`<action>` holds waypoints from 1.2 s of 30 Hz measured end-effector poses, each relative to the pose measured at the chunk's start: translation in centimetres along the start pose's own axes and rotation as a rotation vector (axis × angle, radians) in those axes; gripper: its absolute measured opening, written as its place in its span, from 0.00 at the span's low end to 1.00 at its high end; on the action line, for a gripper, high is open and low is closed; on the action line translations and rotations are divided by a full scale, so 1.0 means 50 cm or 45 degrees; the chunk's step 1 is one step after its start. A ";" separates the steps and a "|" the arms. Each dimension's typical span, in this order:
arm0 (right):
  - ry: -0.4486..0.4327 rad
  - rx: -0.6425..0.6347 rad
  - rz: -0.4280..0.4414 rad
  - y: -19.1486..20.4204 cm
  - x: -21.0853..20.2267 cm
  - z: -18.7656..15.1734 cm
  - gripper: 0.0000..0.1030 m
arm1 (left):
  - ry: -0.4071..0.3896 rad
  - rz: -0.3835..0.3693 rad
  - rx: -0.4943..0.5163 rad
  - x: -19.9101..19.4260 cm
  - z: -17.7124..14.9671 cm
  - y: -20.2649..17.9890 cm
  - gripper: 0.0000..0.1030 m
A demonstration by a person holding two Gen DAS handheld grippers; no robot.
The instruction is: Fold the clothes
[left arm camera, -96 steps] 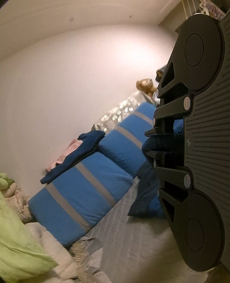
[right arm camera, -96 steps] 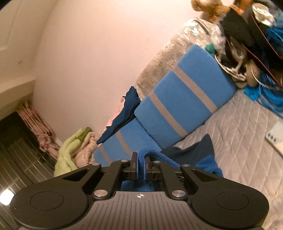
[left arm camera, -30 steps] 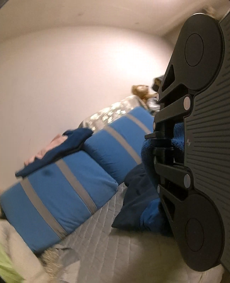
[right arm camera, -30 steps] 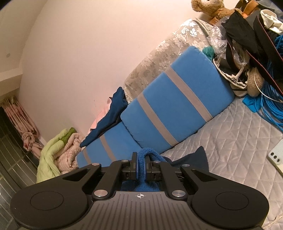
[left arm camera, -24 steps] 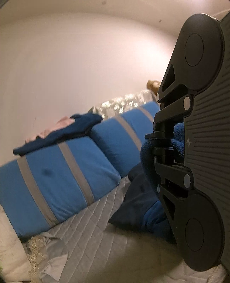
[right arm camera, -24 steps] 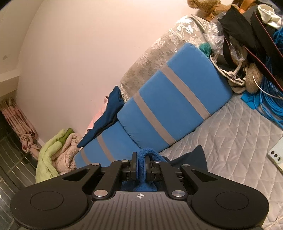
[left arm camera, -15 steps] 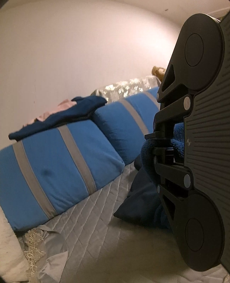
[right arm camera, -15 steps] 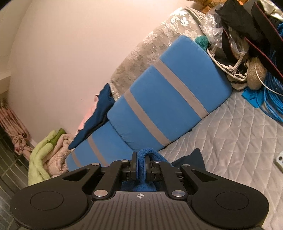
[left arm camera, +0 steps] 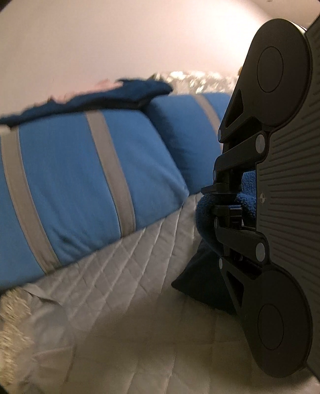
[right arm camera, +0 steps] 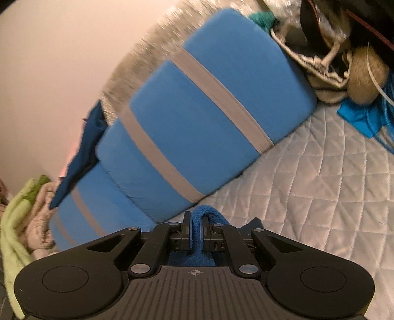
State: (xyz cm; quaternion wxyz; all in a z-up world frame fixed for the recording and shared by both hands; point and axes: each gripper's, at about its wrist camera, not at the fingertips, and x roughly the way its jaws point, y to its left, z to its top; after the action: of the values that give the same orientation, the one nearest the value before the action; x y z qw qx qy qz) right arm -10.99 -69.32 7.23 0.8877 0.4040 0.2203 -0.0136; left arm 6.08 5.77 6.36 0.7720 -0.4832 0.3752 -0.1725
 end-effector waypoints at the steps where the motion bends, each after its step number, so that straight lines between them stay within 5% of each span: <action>1: 0.010 0.004 -0.020 -0.006 0.023 0.000 0.07 | 0.006 0.012 -0.010 0.014 0.008 0.007 0.07; 9: 0.079 0.202 -0.119 -0.074 0.161 0.010 0.12 | 0.007 0.026 -0.333 0.102 0.039 0.095 0.12; 10: 0.078 0.215 -0.127 -0.076 0.167 0.008 0.16 | -0.006 0.016 -0.390 0.107 0.039 0.106 0.23; 12: 0.055 0.178 -0.128 -0.069 0.167 0.000 0.49 | -0.028 -0.040 -0.431 0.106 0.040 0.114 0.42; 13: 0.024 0.133 -0.137 -0.059 0.159 -0.003 0.78 | -0.040 -0.071 -0.421 0.101 0.041 0.111 0.49; 14: -0.009 0.084 -0.144 -0.047 0.148 -0.006 0.95 | -0.054 -0.076 -0.385 0.091 0.041 0.102 0.54; 19: -0.004 -0.184 -0.168 0.018 0.122 -0.014 1.00 | -0.151 0.145 0.053 0.037 0.023 -0.011 0.68; 25: 0.022 -0.624 -0.319 0.144 0.145 -0.067 1.00 | -0.169 0.460 0.796 0.058 -0.076 -0.178 0.71; 30: 0.158 -0.846 -0.416 0.187 0.224 -0.143 1.00 | -0.123 0.559 1.070 0.140 -0.155 -0.114 0.71; 34: 0.258 -0.948 -0.521 0.127 0.285 -0.239 1.00 | -0.084 0.637 1.288 0.206 -0.218 -0.064 0.75; 36: 0.218 -0.942 -0.503 0.093 0.286 -0.267 1.00 | -0.067 0.672 1.383 0.233 -0.245 -0.042 0.76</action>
State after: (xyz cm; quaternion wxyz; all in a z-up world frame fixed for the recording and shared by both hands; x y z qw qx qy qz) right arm -2.22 -54.32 -2.92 0.9317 0.0082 0.3563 -0.0698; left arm 4.83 -10.12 0.32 0.9341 0.0852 0.3215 -0.1301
